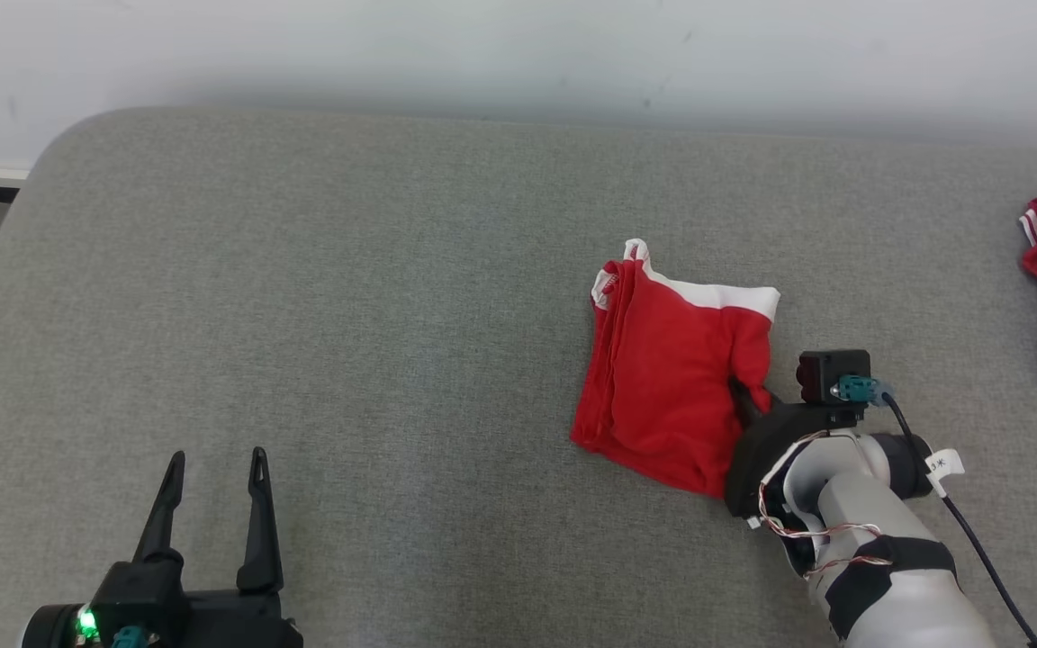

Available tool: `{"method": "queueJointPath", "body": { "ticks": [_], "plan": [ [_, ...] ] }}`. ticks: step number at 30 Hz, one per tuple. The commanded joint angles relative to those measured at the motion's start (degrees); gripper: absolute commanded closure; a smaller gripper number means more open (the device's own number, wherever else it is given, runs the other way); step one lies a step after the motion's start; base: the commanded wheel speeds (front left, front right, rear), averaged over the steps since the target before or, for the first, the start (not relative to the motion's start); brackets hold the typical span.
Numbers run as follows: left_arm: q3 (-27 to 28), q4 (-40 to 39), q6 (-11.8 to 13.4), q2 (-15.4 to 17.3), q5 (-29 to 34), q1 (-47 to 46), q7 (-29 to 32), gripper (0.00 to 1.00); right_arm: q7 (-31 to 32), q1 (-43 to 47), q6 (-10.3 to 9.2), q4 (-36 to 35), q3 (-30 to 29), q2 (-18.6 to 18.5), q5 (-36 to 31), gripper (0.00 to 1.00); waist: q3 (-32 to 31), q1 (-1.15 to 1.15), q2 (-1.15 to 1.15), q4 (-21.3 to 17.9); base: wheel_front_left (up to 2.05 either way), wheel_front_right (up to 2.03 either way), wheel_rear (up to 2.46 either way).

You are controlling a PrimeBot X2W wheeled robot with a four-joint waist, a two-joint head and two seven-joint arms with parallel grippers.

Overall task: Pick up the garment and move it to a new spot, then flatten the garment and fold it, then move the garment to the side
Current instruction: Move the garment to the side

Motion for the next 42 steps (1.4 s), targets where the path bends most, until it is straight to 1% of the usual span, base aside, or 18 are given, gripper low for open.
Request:
{"method": "queueJointPath", "body": {
  "ticks": [1,5,9,14,20,24,28,29,35,42],
  "plan": [
    [0.14,-0.21,0.13,-0.07,-0.56,-0.52,-0.15,0.00,-0.01,-0.12,-0.22,0.73,0.45,-0.84,-0.13,1.00,0.44,0.00,0.00,-0.47,0.00,0.00,0.00],
    [0.26,-0.51,-0.39,-0.01,-0.70,-0.91,-0.15,0.00,-0.42,-2.97,-0.21,-0.01,4.02,-3.18,0.00,1.00,1.75,0.00,0.00,-1.62,0.00,0.00,0.00],
    [-0.18,-0.55,-0.81,-0.11,-0.56,-1.82,-0.16,0.00,1.16,-6.03,-0.21,-1.03,9.62,-5.96,1.09,1.00,3.34,0.00,0.00,-2.74,0.00,0.00,0.00],
    [-0.49,-1.16,-0.96,0.02,-0.22,-3.50,-0.16,0.00,4.22,-10.06,-0.20,-4.11,17.60,-10.76,4.10,1.00,6.40,0.00,0.00,-4.63,0.00,0.00,0.00],
    [-0.41,-2.06,-1.43,0.93,-0.10,-5.37,-0.16,0.00,8.88,-14.86,-0.20,-11.57,27.43,-18.76,10.38,1.00,10.48,0.00,0.00,-7.85,0.00,0.00,0.00],
    [-0.32,-3.18,-1.41,1.64,0.28,-6.37,-0.16,0.00,11.78,-17.99,-0.20,-17.54,31.84,-24.94,14.59,1.00,13.64,0.00,0.00,-10.63,0.00,0.00,0.00],
    [-0.41,-4.57,-1.92,2.84,0.51,-7.49,-0.15,0.00,14.23,-20.55,-0.20,-22.57,33.96,-30.94,18.06,1.00,17.03,0.00,0.00,-13.27,0.00,0.00,0.00],
    [-0.41,-4.57,-1.92,2.84,0.51,-7.49,-0.15,0.00,14.23,-20.55,-0.20,-22.57,33.96,-30.94,18.06,1.00,17.03,0.00,0.00,-13.27,0.00,0.00,0.00],
    [-0.18,-7.55,-2.15,4.76,0.78,-8.82,0.70,0.00,17.25,-22.83,-0.20,-28.76,34.73,-38.78,21.69,1.00,21.42,0.00,0.00,-16.82,0.00,0.00,0.00],
    [-0.25,-13.10,-2.17,6.66,1.30,-9.08,2.41,0.00,19.22,-23.09,-0.20,-31.95,33.01,-45.21,24.45,1.00,24.75,0.00,0.00,-19.72,0.00,0.00,0.00]
  ]
}}
